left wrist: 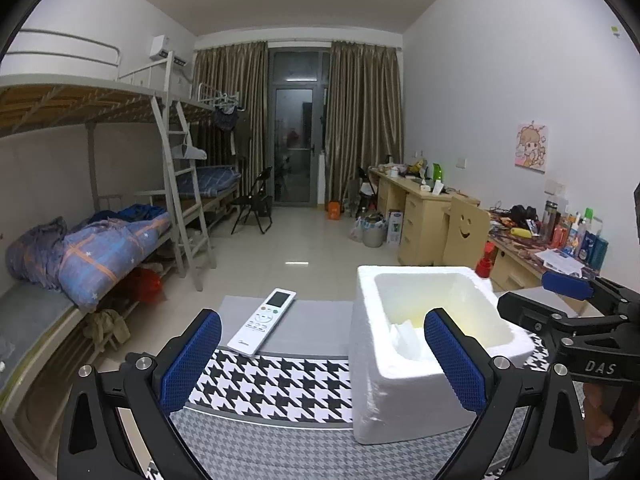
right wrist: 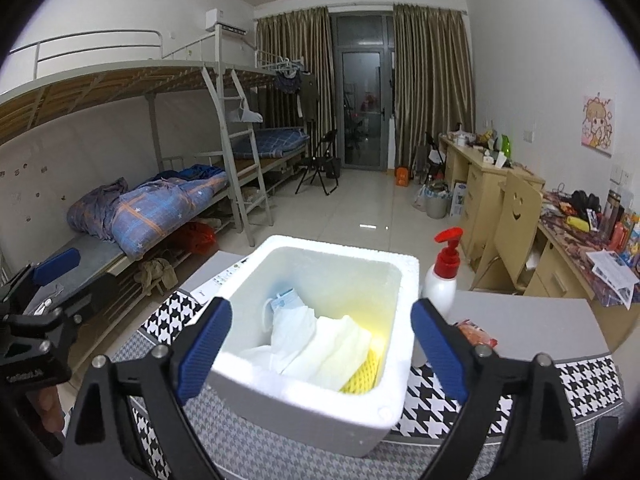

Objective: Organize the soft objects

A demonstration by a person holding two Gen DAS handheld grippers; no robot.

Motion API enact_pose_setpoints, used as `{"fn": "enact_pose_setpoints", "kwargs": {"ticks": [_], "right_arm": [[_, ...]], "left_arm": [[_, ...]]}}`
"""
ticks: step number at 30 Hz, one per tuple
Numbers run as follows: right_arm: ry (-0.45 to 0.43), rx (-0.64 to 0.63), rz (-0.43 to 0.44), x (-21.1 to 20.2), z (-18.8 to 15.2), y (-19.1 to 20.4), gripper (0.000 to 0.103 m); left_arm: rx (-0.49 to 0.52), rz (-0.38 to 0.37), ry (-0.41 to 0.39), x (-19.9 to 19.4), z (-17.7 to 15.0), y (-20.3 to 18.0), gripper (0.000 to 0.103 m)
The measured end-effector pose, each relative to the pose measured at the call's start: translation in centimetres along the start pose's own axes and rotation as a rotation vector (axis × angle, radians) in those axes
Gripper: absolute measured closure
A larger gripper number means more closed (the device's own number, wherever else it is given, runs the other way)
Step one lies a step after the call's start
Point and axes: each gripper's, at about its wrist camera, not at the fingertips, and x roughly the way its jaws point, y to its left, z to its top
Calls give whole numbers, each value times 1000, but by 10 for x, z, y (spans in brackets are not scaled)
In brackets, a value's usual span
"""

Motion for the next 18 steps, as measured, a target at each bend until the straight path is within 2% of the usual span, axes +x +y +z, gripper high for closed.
{"fn": "enact_pose_setpoints", "kwargs": {"ticks": [4, 18], "right_arm": [[-33, 6, 3, -20, -4, 2, 8], [-130, 14, -18, -74, -26, 3, 3]], "left_arm": [[6, 6, -13, -15, -2, -6, 1], [22, -48, -32, -55, -17, -28, 1]]}}
